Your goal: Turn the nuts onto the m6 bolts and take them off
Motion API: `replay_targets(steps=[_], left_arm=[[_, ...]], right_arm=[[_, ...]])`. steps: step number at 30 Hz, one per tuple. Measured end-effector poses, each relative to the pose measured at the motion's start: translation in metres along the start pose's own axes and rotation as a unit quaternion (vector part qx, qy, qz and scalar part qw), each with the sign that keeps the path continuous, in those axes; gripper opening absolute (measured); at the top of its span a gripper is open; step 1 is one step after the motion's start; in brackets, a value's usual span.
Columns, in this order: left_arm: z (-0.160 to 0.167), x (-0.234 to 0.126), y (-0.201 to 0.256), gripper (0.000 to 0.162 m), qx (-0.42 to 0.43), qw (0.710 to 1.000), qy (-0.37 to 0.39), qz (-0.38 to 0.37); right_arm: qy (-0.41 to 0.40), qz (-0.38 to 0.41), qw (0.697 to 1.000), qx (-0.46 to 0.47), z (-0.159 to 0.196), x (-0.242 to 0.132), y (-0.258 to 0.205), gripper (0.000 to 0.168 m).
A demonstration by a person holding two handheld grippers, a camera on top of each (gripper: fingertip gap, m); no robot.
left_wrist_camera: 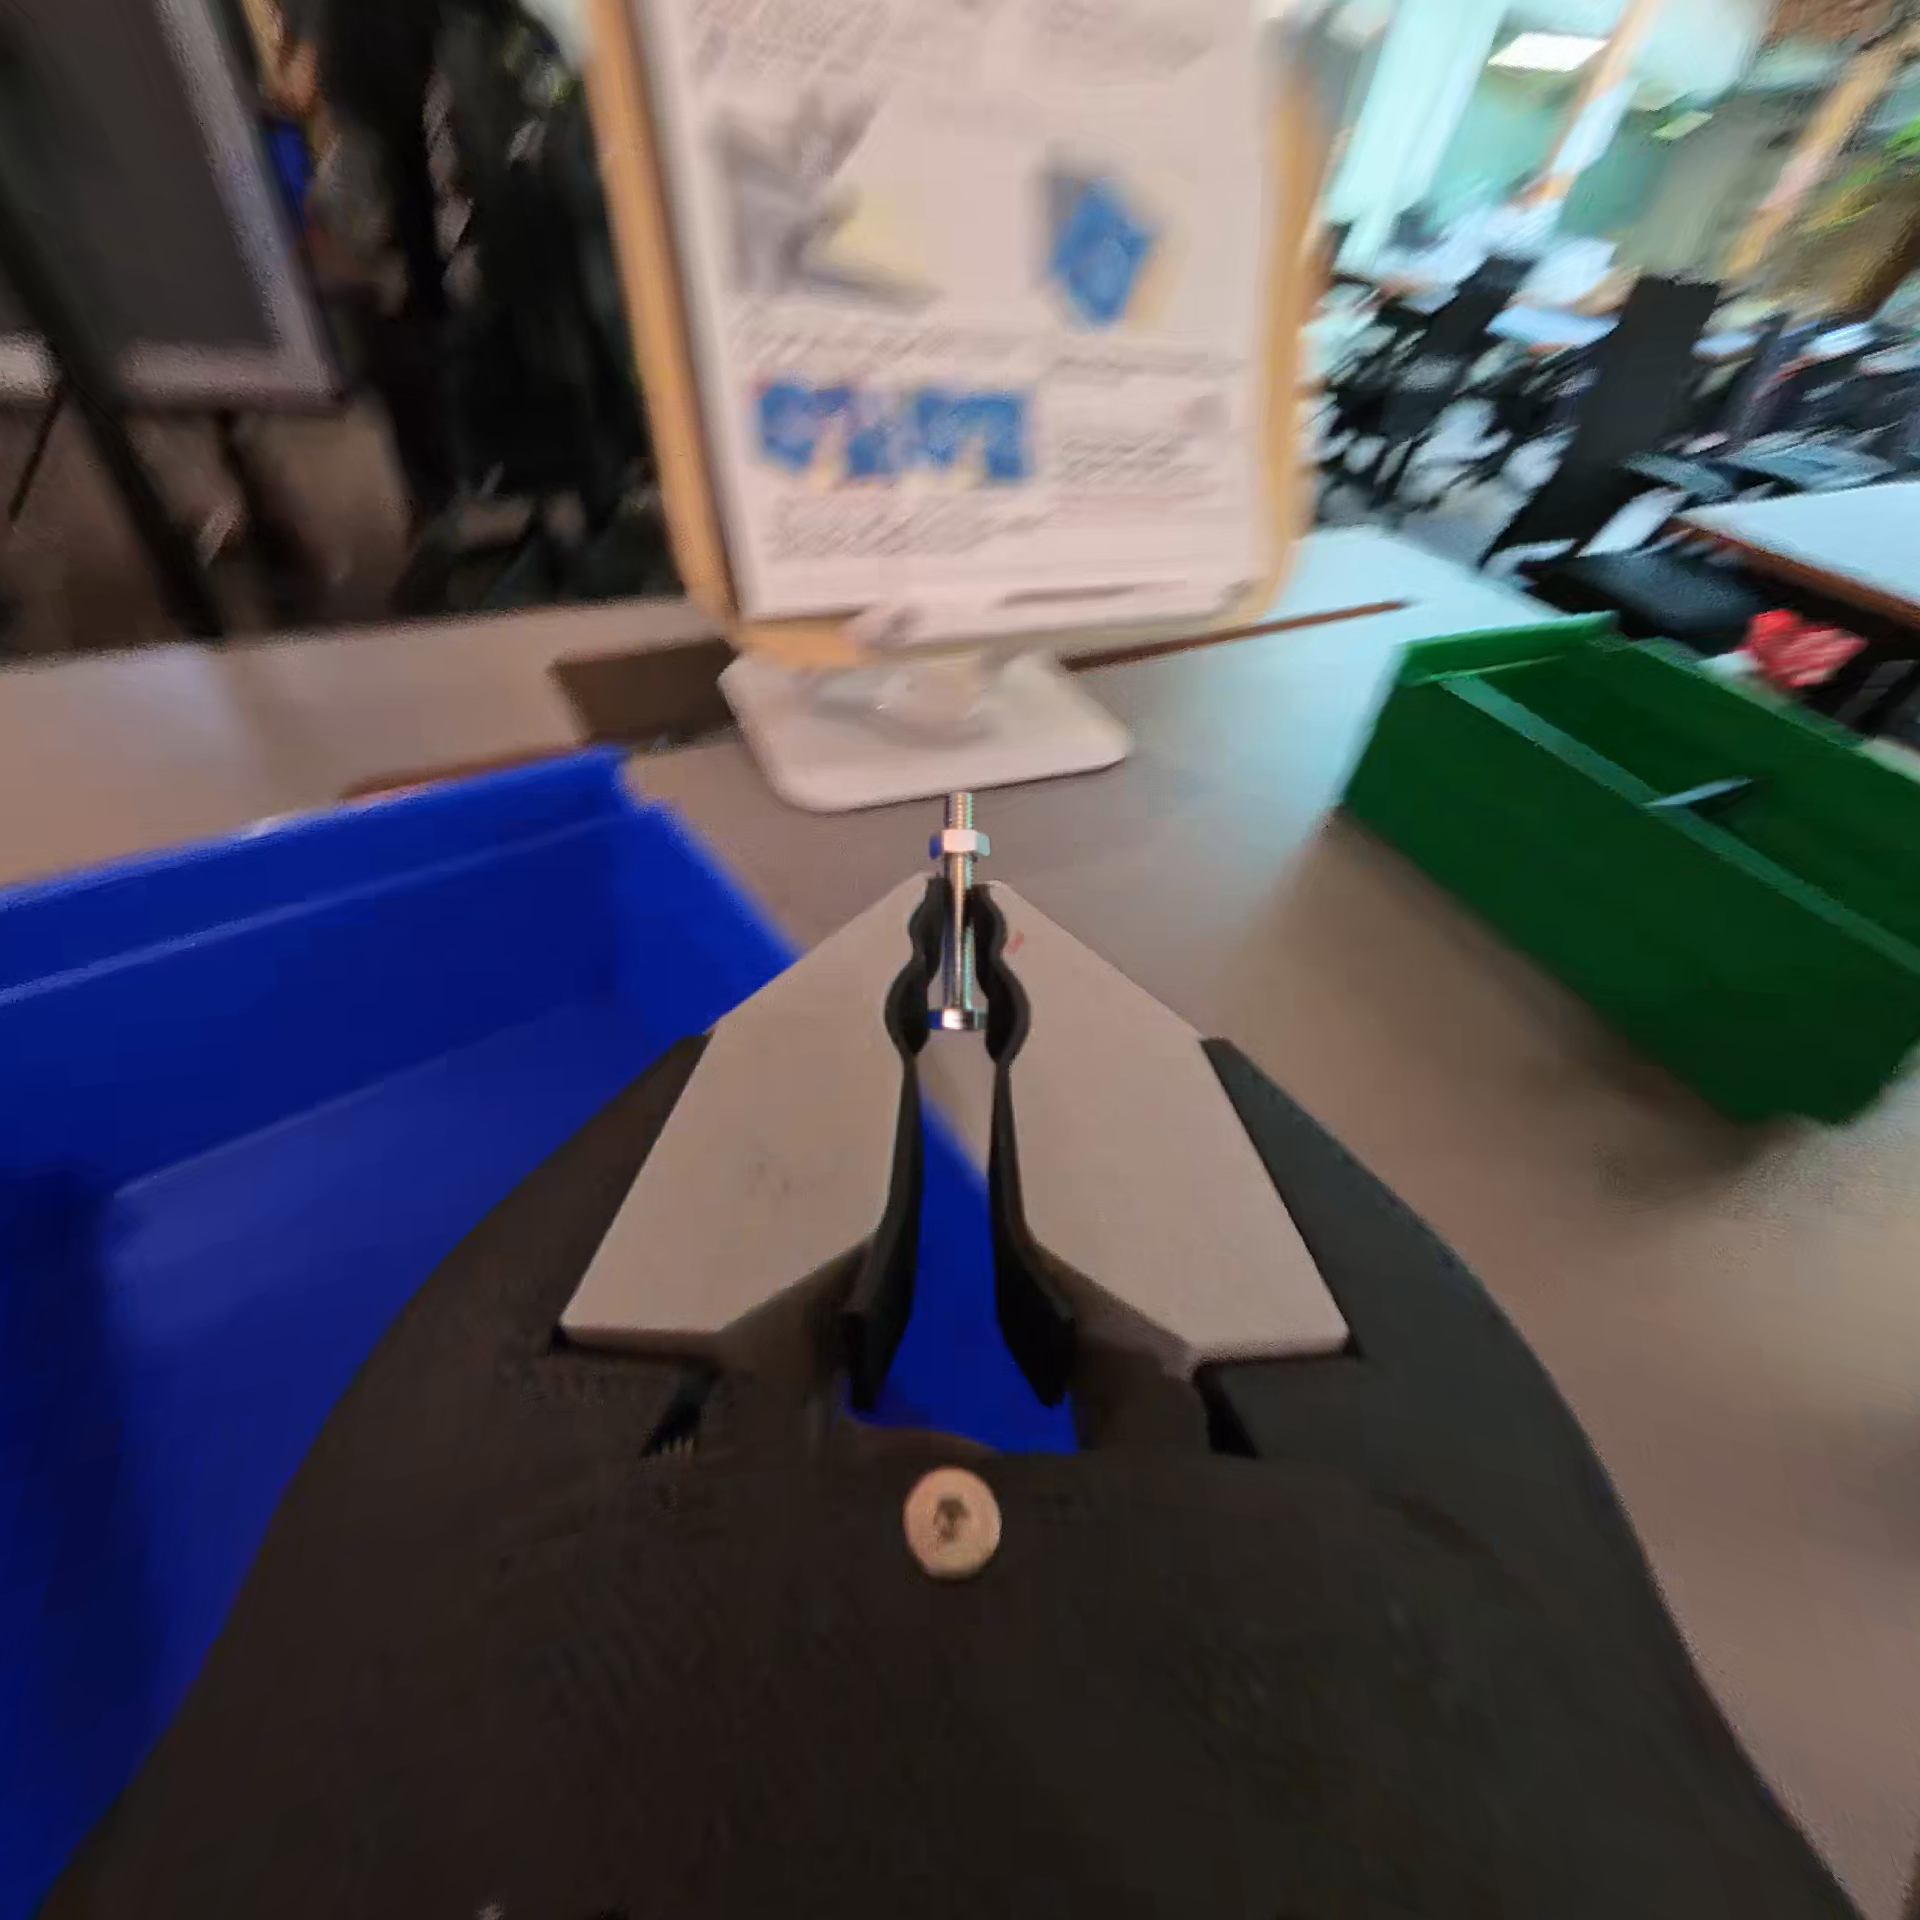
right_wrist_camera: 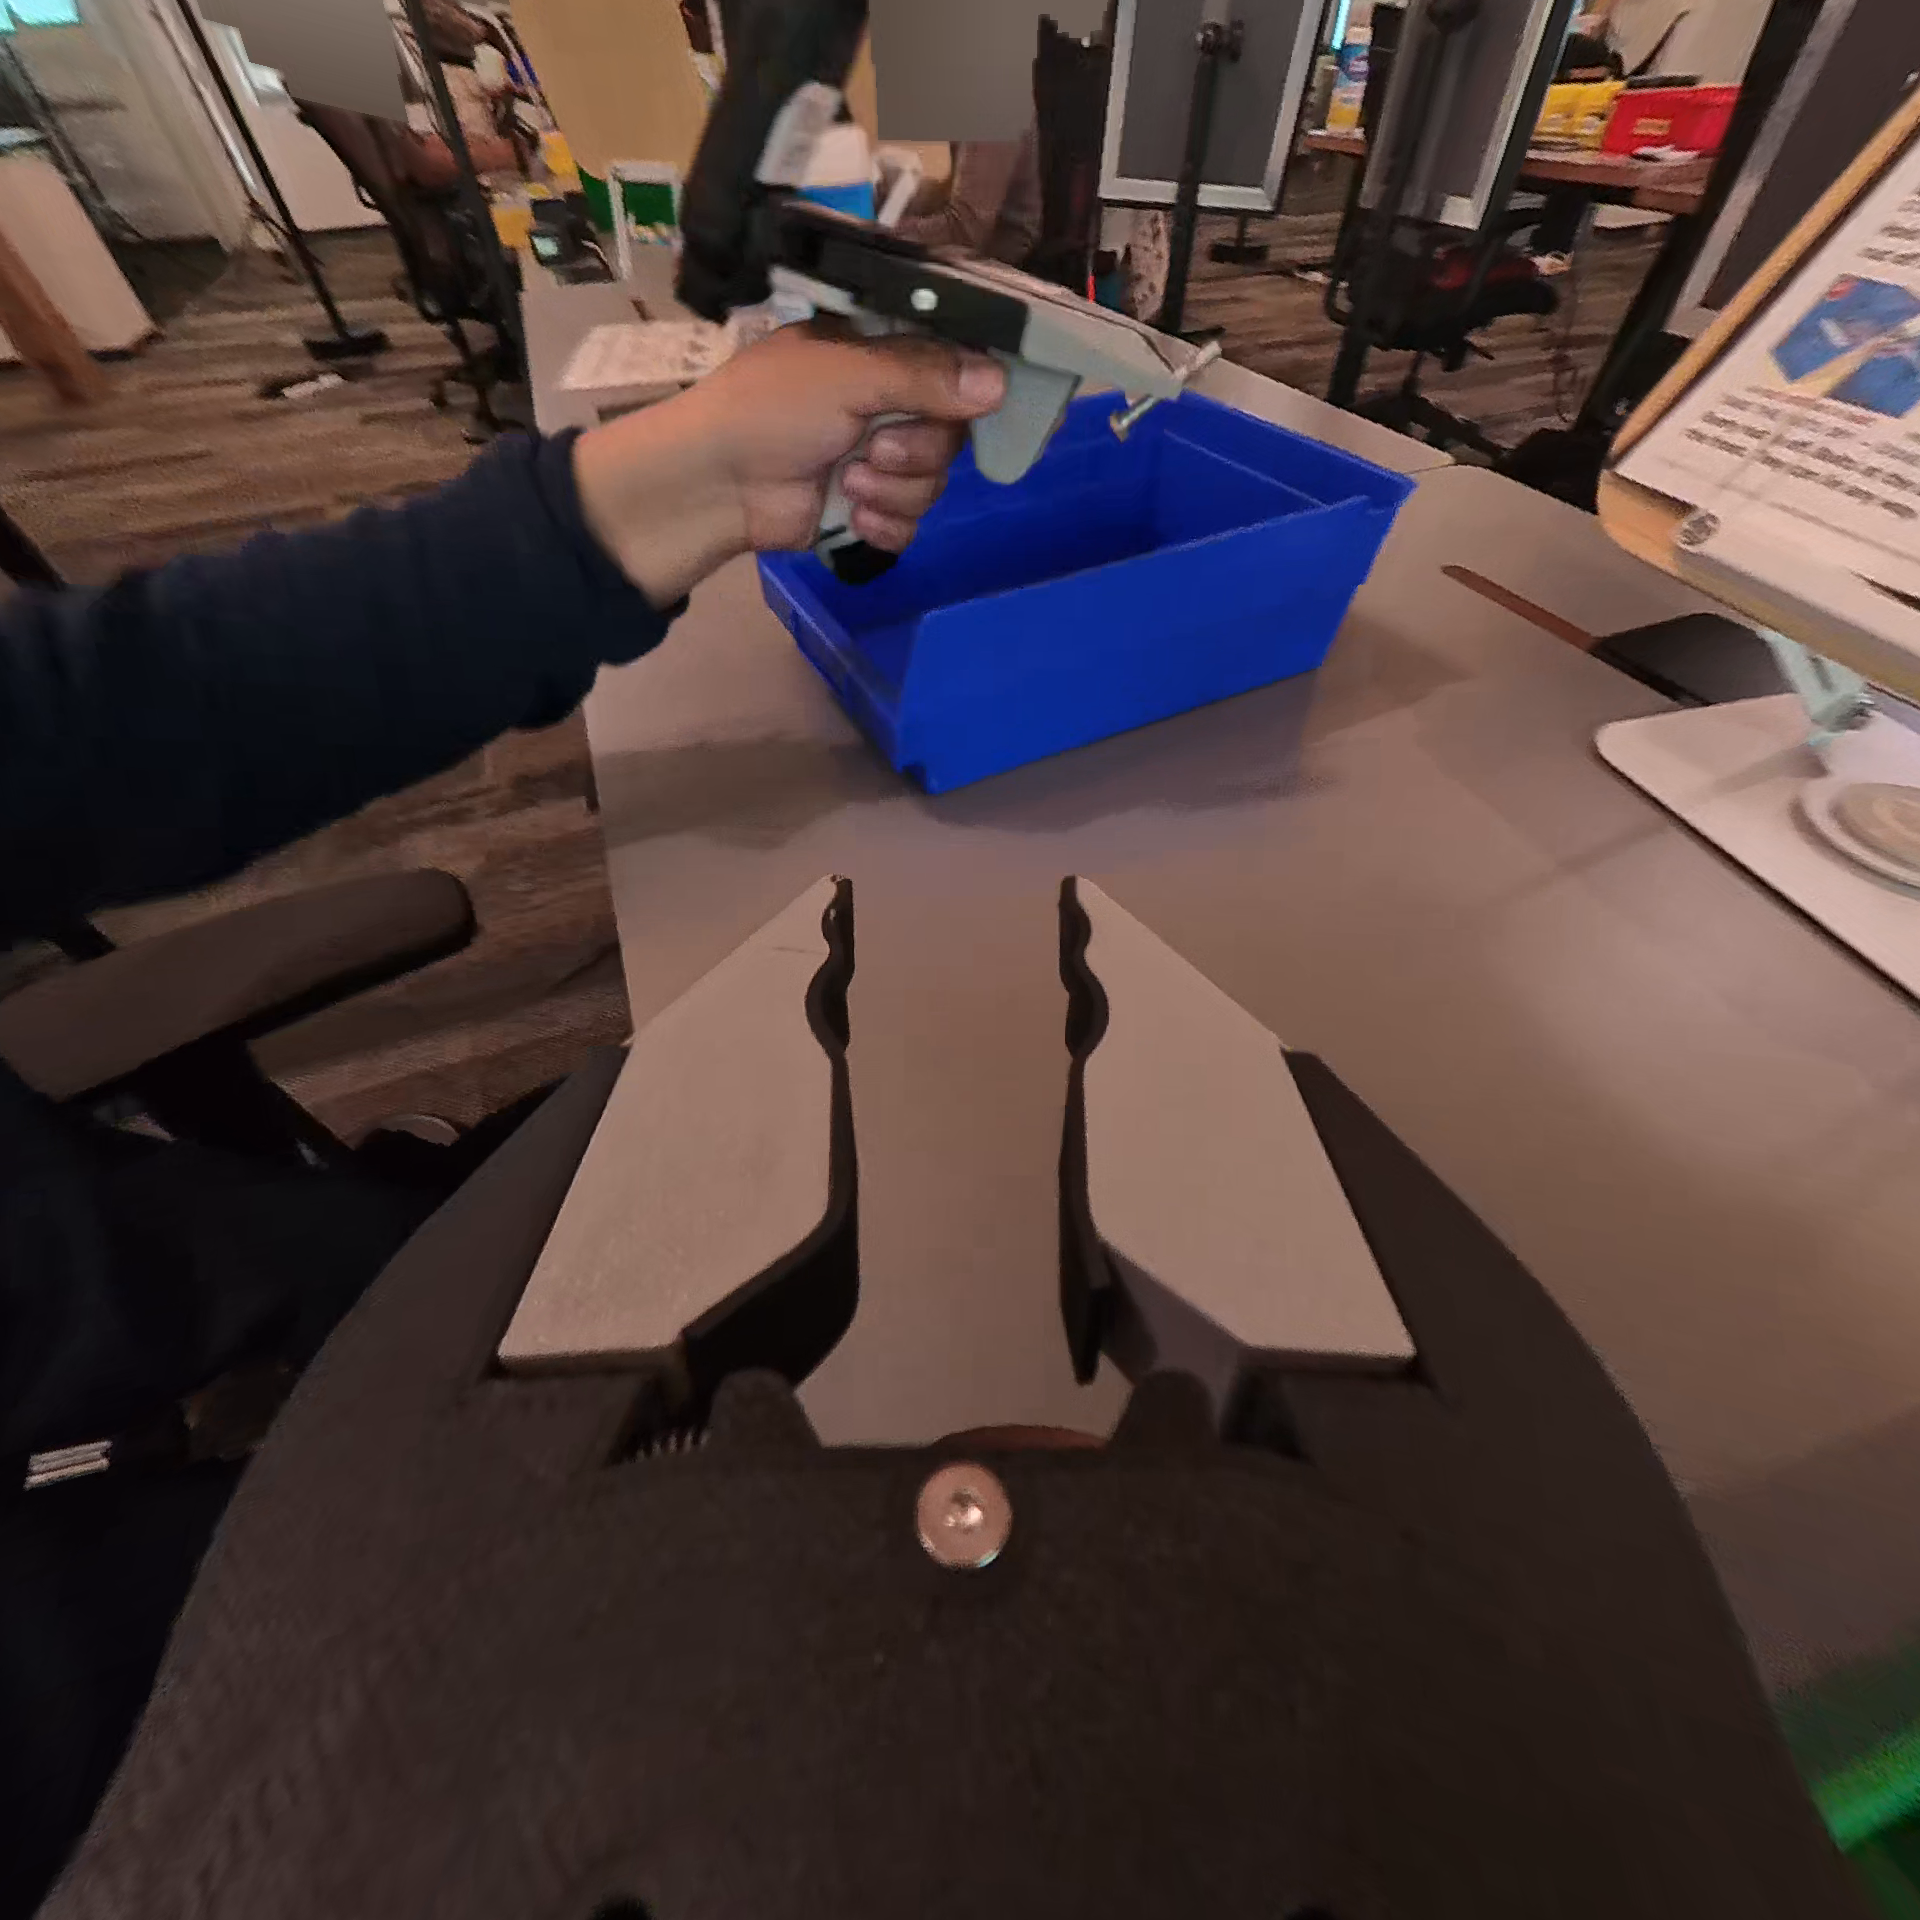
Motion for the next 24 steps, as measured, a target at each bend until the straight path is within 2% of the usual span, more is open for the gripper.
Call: replay_targets(steps=[5,9,12,16,19,24], left_arm=[[0.020,-0.056,0.129,0.003,0.065,0.983,0.073,0.158],[0.043,-0.076,0.184,0.003,0.077,0.967,0.086,0.228],[0.055,-0.081,0.203,0.003,0.080,0.961,0.081,0.252],[0.062,-0.079,0.216,0.003,0.097,0.959,0.068,0.259],[0.064,-0.074,0.220,0.003,0.109,0.960,0.069,0.249],[0.067,-0.071,0.220,0.003,0.135,0.963,0.072,0.221]], right_arm=[[0.072,-0.038,0.996,0.040,-0.033,0.021,-0.002,0.041],[0.128,-0.070,0.986,0.080,-0.055,0.026,-0.006,0.043],[0.141,-0.077,0.984,0.081,-0.059,0.024,-0.012,0.037],[0.149,-0.137,0.974,0.099,-0.059,0.022,-0.024,0.036],[0.160,-0.154,0.970,0.103,-0.056,0.021,-0.026,0.009],[0.160,-0.140,0.972,0.104,-0.053,0.025,-0.024,0.008]])
Point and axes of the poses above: each gripper's, where its closed fingertips meet, x out along the fingers, z out of its underside, y = z × x across the jaws, the point moved 7 cm from there along -x, back along the fingers, and after that the axes turned 10 degrees about -x, right-handed, at the moved point
